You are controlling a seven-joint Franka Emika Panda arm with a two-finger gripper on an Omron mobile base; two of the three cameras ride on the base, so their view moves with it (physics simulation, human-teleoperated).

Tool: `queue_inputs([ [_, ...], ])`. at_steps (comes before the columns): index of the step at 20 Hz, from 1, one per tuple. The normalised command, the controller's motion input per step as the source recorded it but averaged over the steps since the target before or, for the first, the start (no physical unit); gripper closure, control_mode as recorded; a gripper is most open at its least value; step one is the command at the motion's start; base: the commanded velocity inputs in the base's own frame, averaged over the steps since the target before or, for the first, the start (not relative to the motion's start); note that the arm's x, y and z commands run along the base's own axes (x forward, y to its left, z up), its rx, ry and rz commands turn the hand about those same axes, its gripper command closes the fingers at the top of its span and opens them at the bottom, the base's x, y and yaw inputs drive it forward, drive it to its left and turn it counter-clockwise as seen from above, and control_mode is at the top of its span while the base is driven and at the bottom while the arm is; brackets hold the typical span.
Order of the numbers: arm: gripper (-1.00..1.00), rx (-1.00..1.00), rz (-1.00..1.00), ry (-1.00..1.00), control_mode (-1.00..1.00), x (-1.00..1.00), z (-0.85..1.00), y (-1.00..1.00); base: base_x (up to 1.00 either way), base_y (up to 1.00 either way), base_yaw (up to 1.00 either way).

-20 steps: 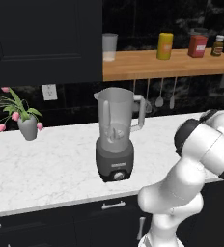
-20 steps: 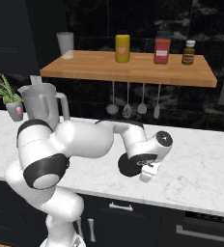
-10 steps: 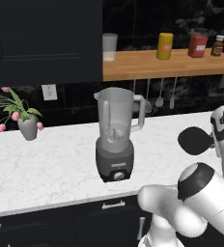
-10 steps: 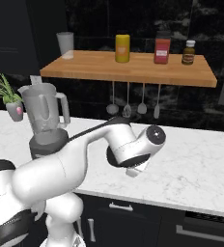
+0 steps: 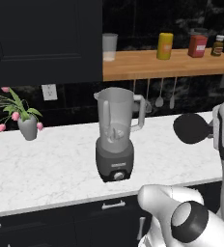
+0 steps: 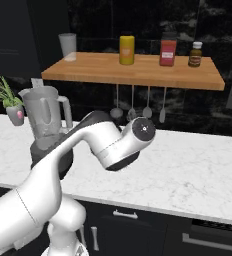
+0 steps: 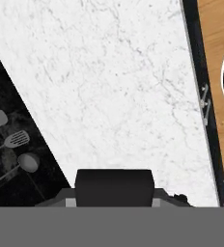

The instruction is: Close the lid blender by securely placing the lid on top.

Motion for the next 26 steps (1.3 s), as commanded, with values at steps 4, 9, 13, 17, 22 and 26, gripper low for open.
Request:
queue_inputs([
  [4,1.00,0.14,0.00,0.00,-1.00,-0.05,0.81,0.51,0.00,0.00,0.00],
  [9,1.00,0.13,0.00,0.00,-1.00,-0.04,0.68,0.59,0.00,0.00,0.00],
  [13,1.00,0.13,0.00,0.00,-1.00,-0.12,0.61,0.51,0.00,0.00,0.00],
  [17,1.00,0.14,0.00,-0.01,-1.00,-0.08,0.60,0.55,0.00,0.00,0.00],
  [22,1.00,0.13,0.00,0.00,-1.00,0.00,0.49,0.68,0.00,0.00,0.00],
  [26,1.00,0.11,0.00,0.00,-1.00,0.00,0.31,0.68,0.00,0.00,0.00],
])
